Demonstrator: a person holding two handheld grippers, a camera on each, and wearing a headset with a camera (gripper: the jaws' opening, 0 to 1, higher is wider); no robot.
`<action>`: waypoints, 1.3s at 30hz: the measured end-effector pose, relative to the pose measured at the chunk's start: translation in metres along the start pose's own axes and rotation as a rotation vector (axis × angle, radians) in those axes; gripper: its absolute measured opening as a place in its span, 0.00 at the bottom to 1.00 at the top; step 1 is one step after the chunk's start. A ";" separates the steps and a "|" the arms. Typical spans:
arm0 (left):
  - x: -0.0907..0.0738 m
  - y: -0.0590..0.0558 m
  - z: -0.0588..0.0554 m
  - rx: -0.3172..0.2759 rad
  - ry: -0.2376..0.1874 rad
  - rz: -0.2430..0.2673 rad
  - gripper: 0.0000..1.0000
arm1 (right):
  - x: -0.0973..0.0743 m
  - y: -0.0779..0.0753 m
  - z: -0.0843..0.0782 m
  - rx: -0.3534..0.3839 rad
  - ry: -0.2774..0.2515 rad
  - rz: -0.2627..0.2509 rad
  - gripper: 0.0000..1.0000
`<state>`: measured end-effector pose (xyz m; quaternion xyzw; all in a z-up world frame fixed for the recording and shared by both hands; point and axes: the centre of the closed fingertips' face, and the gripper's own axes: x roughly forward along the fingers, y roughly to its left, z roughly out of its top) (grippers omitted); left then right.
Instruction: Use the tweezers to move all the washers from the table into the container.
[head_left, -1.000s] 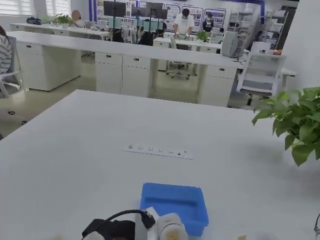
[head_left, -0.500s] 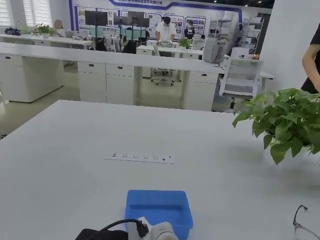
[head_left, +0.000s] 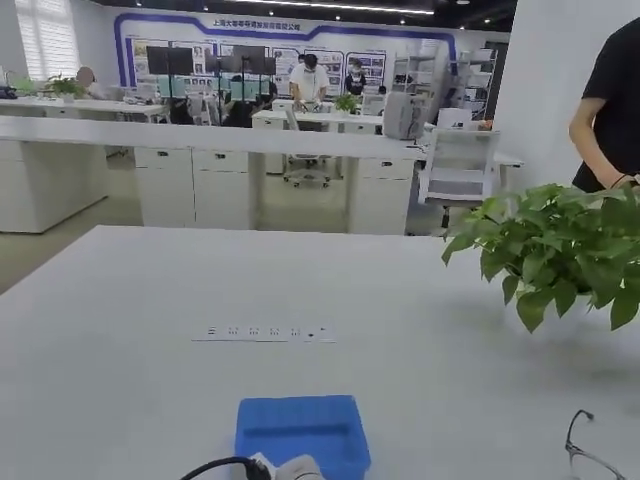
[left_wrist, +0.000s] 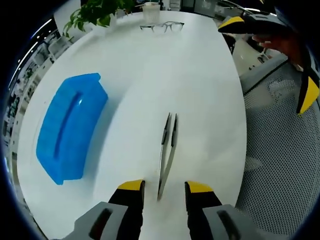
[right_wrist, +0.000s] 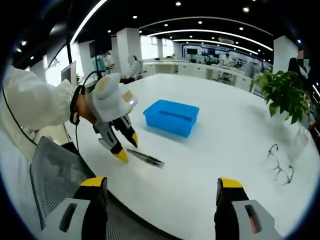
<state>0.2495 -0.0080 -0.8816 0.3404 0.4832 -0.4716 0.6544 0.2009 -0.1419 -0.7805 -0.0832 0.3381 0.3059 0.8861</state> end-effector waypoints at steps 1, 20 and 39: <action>0.000 -0.001 -0.001 0.005 -0.002 -0.002 0.34 | -0.001 -0.002 -0.001 0.006 -0.006 -0.011 0.92; -0.045 0.035 0.004 -0.209 -0.239 0.160 0.96 | -0.002 -0.012 -0.003 -0.035 -0.025 -0.079 0.99; -0.166 0.045 -0.023 -0.485 -0.553 0.574 0.99 | -0.011 -0.020 0.006 0.055 -0.094 -0.063 0.99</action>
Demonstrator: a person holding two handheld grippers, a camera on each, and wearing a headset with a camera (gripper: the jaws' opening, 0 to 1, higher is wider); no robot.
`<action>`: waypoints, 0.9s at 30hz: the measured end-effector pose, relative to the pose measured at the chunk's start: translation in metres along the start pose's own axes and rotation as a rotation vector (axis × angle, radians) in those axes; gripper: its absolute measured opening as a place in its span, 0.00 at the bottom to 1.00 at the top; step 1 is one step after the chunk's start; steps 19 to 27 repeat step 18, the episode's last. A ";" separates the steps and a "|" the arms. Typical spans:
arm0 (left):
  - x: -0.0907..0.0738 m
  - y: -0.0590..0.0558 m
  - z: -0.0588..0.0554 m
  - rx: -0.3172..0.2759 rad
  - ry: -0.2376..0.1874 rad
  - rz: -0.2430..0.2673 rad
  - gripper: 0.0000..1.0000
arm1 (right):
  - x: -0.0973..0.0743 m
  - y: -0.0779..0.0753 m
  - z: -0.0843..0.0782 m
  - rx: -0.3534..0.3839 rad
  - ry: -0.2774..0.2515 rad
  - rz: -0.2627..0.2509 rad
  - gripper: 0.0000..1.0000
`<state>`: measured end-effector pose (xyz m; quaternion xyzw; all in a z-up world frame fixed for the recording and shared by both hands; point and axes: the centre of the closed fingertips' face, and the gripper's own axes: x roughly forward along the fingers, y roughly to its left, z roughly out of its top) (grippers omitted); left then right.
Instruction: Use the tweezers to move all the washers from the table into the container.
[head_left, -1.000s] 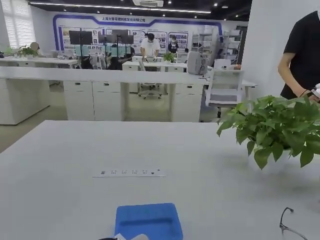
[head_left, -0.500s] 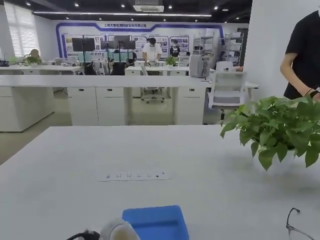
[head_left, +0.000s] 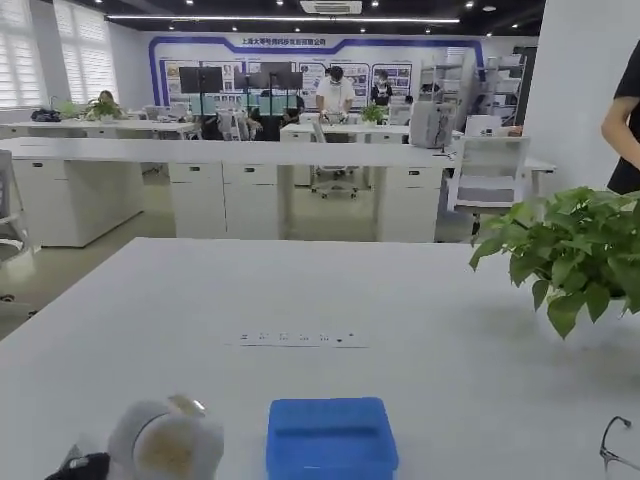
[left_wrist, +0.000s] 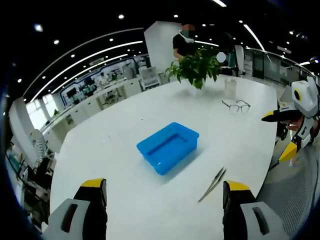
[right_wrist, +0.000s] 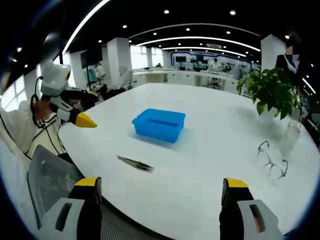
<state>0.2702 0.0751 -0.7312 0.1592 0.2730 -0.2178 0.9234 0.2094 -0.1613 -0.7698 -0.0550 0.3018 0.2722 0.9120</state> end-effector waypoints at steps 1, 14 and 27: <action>-0.007 0.001 -0.002 -0.021 -0.014 0.021 0.99 | 0.000 0.000 0.000 0.005 -0.004 0.003 0.99; -0.051 -0.007 -0.042 -0.238 -0.073 0.108 0.99 | -0.003 -0.008 0.005 0.020 -0.037 -0.031 0.99; -0.056 -0.005 -0.041 -0.247 -0.110 0.133 0.99 | -0.005 -0.010 0.008 0.032 -0.054 -0.036 0.99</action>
